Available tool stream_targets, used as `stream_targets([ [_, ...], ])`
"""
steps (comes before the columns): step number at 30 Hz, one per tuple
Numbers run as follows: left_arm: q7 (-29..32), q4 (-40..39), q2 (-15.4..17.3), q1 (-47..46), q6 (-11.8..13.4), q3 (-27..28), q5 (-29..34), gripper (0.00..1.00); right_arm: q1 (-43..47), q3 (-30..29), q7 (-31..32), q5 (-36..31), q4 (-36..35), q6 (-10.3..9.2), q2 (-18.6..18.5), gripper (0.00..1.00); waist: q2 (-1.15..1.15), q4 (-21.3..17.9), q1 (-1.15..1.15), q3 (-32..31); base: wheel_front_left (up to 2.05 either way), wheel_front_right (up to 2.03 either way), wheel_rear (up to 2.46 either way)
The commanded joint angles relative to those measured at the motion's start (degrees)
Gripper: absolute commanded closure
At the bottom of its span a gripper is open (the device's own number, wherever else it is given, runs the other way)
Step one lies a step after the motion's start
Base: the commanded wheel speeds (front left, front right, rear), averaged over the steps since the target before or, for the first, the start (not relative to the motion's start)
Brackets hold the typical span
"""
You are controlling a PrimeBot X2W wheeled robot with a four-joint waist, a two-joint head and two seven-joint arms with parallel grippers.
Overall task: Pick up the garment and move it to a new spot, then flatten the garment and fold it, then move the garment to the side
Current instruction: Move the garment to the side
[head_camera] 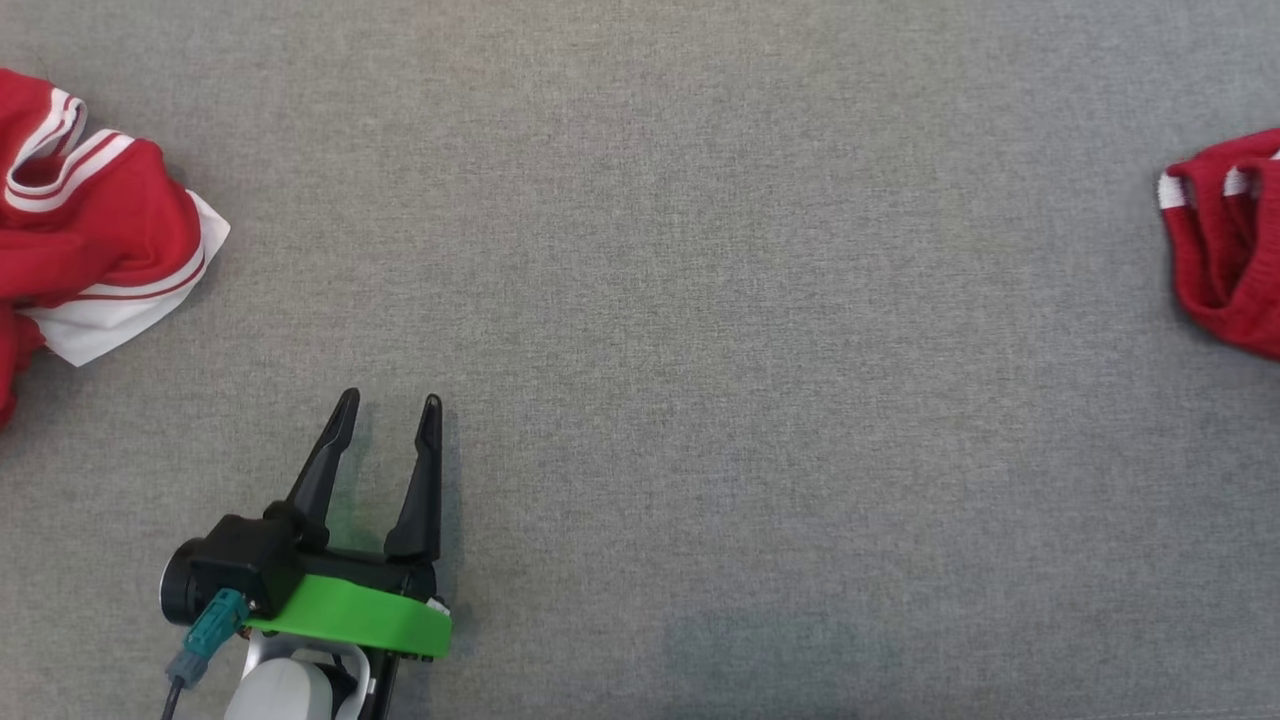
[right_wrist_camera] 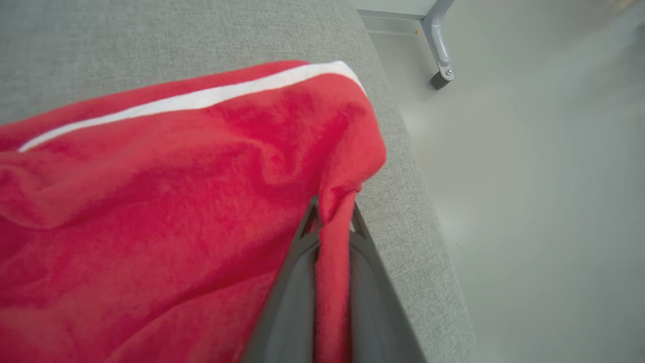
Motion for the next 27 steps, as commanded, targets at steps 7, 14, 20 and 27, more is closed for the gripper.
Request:
stream_targets([
  [7,-0.02,0.16,0.45,-0.23,-0.01,0.32,-0.04,0.00,-1.06,-3.26,-3.95,-7.94,2.69,-0.07,-1.03,0.00,0.59,0.86,0.00,0.69,0.00,0.00,0.00],
  [14,-0.02,0.07,-0.74,2.73,-0.01,-0.10,-0.58,0.00,-0.94,-10.94,-14.76,-14.63,1.88,-0.09,2.22,0.00,0.59,-0.29,0.00,-4.06,0.00,0.00,0.00],
  [20,-0.02,2.28,-1.45,6.16,-0.01,0.40,-1.46,0.00,4.25,-8.47,-23.99,-15.72,-3.90,-0.08,7.39,0.00,0.59,-1.72,0.00,-11.06,0.00,0.00,0.00],
  [27,-0.02,5.15,-2.59,9.94,-0.01,1.76,-1.32,0.00,17.23,-3.68,-30.23,-13.19,-16.07,-0.08,16.98,0.00,0.59,-3.16,0.00,-17.63,0.00,0.00,0.00],
])
